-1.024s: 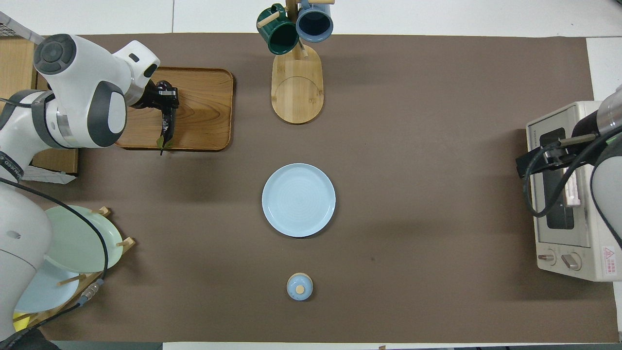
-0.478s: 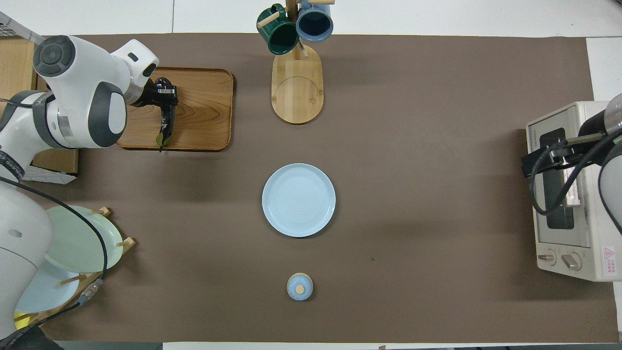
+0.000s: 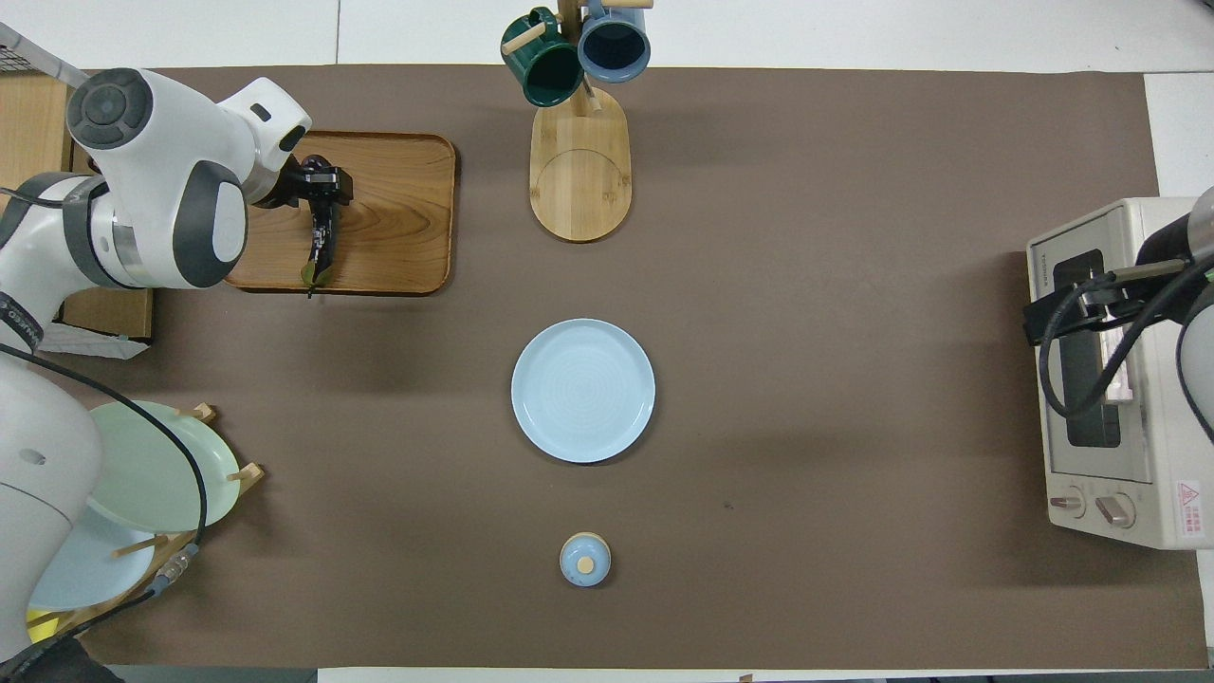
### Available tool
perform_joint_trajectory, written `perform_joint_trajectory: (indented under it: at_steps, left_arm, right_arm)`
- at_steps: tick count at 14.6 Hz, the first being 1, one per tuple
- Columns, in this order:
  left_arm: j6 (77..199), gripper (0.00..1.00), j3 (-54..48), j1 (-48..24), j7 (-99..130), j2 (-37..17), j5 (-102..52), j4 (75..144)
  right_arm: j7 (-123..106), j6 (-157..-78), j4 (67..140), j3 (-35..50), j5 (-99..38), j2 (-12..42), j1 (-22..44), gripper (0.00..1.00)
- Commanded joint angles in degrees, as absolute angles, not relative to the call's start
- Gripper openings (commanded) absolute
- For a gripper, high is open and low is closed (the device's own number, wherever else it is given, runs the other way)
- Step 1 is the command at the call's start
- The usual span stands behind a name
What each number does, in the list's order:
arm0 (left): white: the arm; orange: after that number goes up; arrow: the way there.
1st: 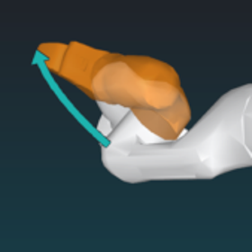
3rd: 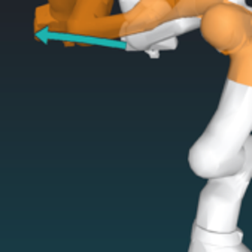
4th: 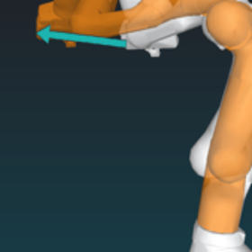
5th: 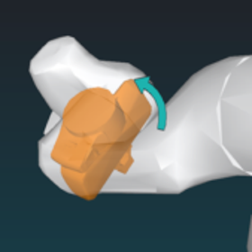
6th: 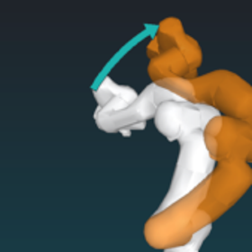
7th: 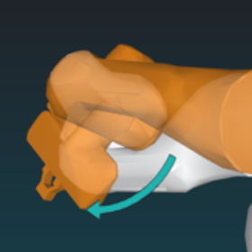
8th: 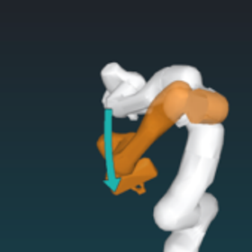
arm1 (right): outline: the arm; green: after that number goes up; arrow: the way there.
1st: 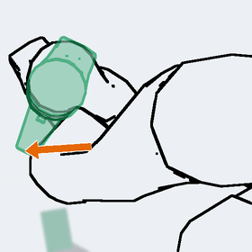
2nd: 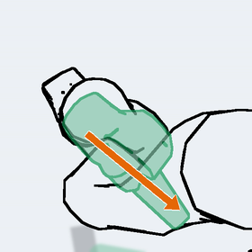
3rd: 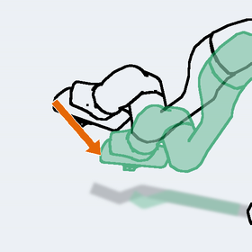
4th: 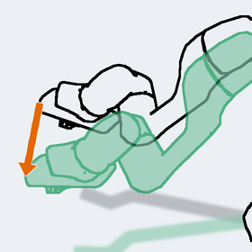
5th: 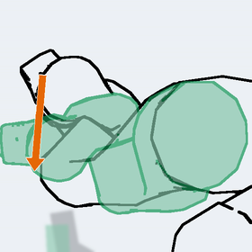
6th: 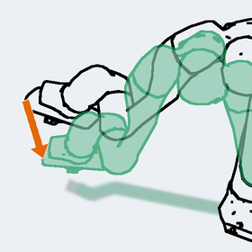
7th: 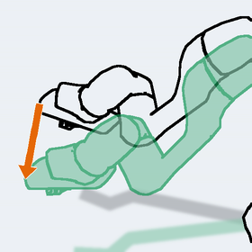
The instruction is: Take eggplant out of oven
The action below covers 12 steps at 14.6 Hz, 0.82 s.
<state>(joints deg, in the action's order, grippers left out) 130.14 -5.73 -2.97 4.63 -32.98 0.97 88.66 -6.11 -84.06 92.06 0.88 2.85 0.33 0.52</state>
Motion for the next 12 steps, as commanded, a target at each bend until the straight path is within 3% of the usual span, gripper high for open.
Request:
perform_joint_trajectory:
  at_steps: [1, 12]
  left_arm:
    - [126.13, 1.00, -5.89, -2.64, 4.31, -32.44, 2.46, 86.31]
    - [107.16, 1.00, -5.80, -1.76, 5.10, -16.63, 1.49, 86.75]
  right_arm:
    - [-5.71, -83.85, 92.63, 1.23, 1.85, -0.53, -0.09, 1.00]
    - [-5.62, -84.02, 92.64, 1.23, 1.85, -0.70, -0.09, 1.00]
